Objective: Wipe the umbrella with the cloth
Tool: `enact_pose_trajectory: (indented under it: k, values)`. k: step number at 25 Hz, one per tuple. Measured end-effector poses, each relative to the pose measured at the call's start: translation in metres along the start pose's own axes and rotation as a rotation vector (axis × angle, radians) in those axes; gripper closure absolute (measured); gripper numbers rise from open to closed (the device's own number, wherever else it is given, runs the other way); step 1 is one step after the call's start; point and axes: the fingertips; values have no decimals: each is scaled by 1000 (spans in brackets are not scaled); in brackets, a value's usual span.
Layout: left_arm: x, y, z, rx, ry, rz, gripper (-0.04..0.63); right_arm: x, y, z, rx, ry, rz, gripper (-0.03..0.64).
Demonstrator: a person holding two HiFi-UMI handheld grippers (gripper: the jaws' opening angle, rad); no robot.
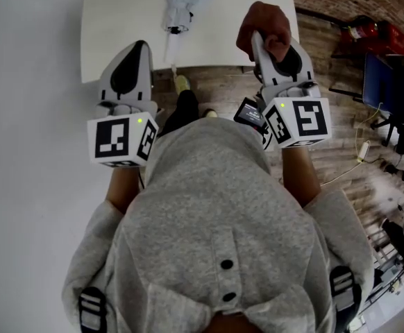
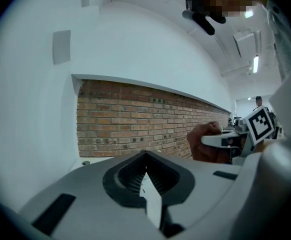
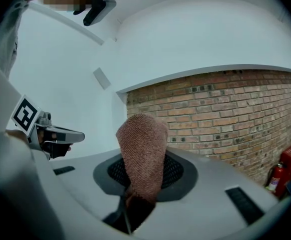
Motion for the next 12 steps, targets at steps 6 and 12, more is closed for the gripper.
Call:
enact_pose_trajectory:
  k: [6,12]
  values:
    - [-36,-13,41,-16,29,-12,580,4,-14,56,-15,11,11,515]
    - [-84,-21,73,-27,53,-37,580,-3,-26,110,-28,32,32,515]
Point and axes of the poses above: the fingertips, and each gripper's own axes: z forward along the fingers, x to its right, y out of its underside, and after that the axes turned 2 degrees about -x, right-handed
